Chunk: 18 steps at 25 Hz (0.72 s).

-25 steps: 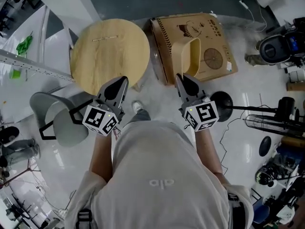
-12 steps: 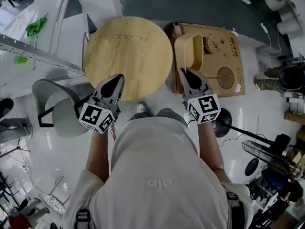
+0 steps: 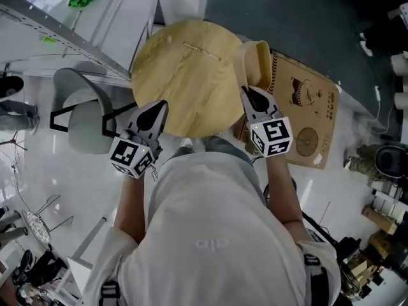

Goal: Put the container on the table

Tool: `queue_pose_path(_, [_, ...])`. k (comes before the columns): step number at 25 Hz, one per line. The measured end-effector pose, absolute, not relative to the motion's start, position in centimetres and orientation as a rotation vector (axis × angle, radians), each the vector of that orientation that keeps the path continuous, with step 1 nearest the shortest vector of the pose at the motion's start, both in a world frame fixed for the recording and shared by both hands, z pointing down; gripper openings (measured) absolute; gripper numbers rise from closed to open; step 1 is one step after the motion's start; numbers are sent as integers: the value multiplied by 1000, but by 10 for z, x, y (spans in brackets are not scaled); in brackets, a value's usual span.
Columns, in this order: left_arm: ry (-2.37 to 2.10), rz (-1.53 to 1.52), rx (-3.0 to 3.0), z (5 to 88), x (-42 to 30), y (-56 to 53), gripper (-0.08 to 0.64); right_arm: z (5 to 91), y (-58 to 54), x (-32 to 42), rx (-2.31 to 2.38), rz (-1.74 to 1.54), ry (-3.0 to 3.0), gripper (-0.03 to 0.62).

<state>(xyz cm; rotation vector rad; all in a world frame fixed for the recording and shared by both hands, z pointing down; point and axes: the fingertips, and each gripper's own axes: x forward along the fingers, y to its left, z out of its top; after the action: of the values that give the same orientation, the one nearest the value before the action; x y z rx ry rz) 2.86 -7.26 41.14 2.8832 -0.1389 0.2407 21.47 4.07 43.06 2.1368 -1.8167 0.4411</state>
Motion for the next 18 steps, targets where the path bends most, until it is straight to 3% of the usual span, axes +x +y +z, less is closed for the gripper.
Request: queue_pose_path(18, [-786,277,2664,436,-42,-107,15,551,-114,164,1468,538,-2120,37])
